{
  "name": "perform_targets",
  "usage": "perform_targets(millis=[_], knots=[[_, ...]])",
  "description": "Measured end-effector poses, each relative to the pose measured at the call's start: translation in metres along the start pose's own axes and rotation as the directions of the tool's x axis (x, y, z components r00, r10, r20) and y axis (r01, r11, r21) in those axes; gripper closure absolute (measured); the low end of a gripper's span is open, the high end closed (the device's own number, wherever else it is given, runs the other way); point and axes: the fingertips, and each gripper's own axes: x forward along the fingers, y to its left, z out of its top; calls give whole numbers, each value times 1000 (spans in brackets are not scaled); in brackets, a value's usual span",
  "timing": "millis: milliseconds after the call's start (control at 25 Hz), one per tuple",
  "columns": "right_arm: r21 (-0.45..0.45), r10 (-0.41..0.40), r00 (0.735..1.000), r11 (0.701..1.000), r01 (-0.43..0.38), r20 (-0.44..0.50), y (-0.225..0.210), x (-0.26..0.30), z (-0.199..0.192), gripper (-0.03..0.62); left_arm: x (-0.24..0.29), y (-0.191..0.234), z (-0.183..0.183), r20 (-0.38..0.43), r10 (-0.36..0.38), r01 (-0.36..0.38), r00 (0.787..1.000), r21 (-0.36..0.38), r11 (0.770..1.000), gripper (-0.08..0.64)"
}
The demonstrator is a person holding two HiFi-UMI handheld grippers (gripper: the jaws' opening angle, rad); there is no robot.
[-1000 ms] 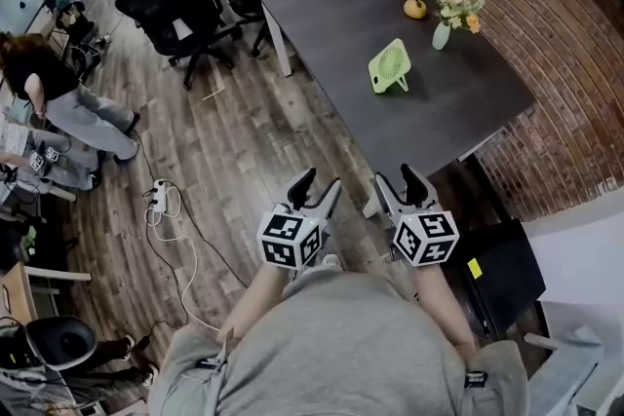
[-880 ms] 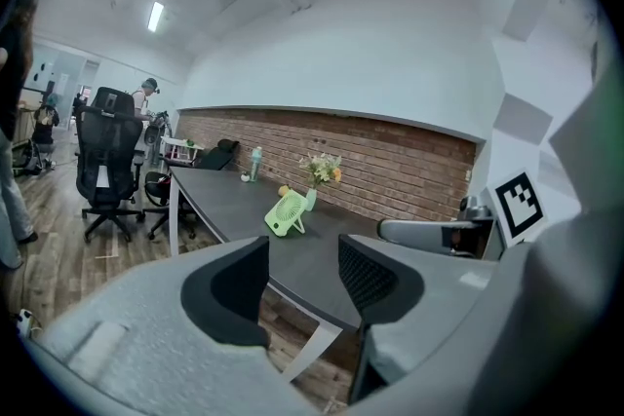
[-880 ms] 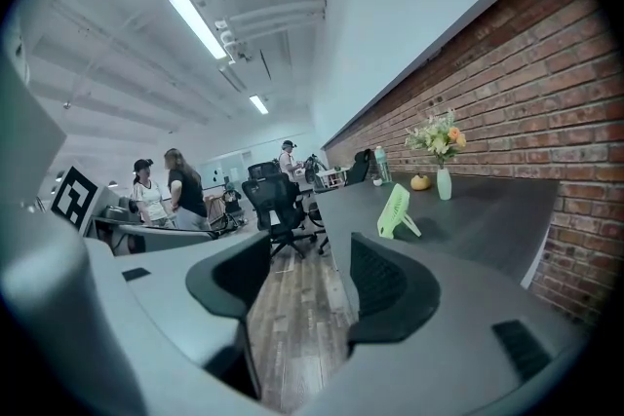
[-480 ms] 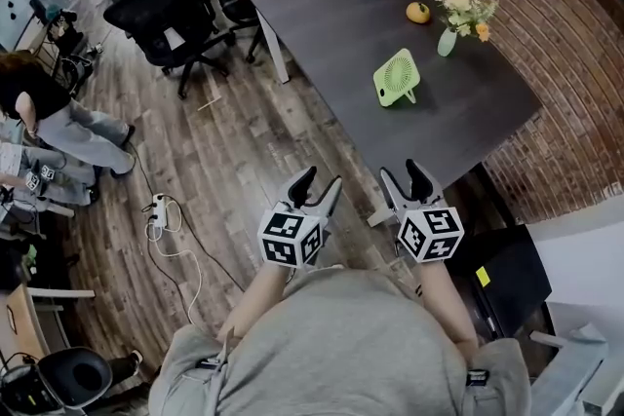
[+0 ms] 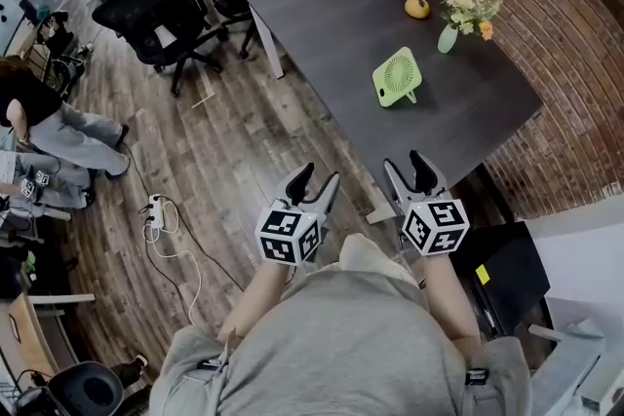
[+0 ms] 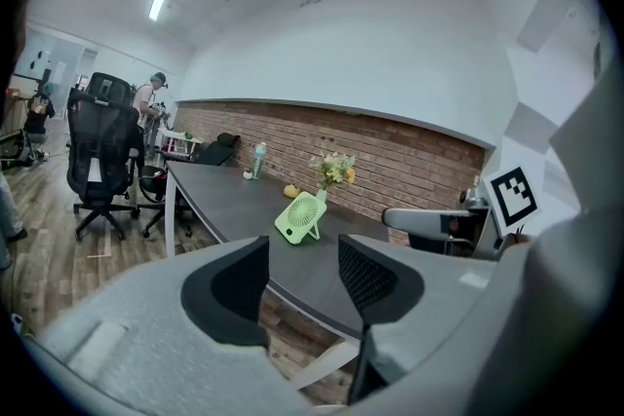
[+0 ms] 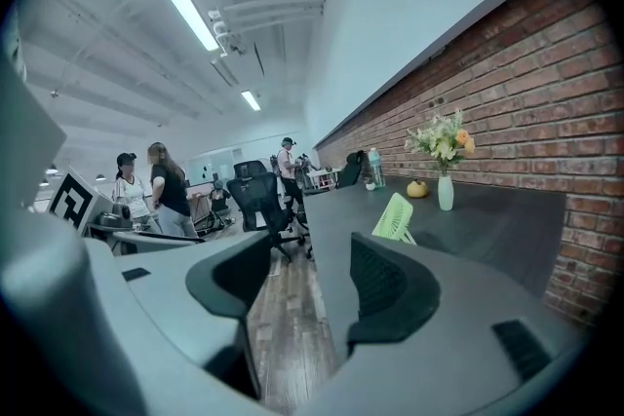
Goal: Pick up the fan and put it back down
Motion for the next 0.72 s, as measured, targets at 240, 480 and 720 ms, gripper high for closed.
perform_targets(millis=[240,480,720], knots=[[-3,-2,1000,1000,2,-11,-17,21,4,350,19,11,6,2,10,-10,1000,-9,1000,348],[5,-18,1000,1000,18,-13,-41,52,10,350,45,33,13,-9,22,-22,1000,-9,1000,348],[4,-52,998,999,53,-24,-74,86,22,350,77,53,32,-15,21,-21,1000,-5,1000,348]])
